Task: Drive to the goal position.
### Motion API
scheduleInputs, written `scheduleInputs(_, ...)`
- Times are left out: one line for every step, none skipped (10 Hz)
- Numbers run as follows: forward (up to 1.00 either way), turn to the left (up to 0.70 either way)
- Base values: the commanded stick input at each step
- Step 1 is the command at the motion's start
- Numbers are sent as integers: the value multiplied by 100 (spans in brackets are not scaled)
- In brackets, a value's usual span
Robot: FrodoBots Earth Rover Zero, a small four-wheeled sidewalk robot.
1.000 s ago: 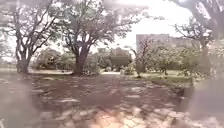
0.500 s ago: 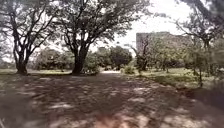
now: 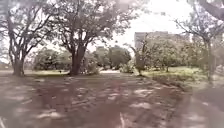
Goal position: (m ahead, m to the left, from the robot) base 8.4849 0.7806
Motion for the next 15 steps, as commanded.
scheduleInputs(70, 0)
scheduleInputs(70, 0)
scheduleInputs(70, 0)
scheduleInputs(70, 0)
scheduleInputs(70, 0)
scheduleInputs(70, 0)
scheduleInputs(70, 0)
scheduleInputs(70, 0)
scheduleInputs(70, 0)
scheduleInputs(70, 0)
scheduleInputs(70, 0)
scheduleInputs(70, 0)
scheduleInputs(70, 0)
scheduleInputs(70, 0)
scheduleInputs(70, 0)
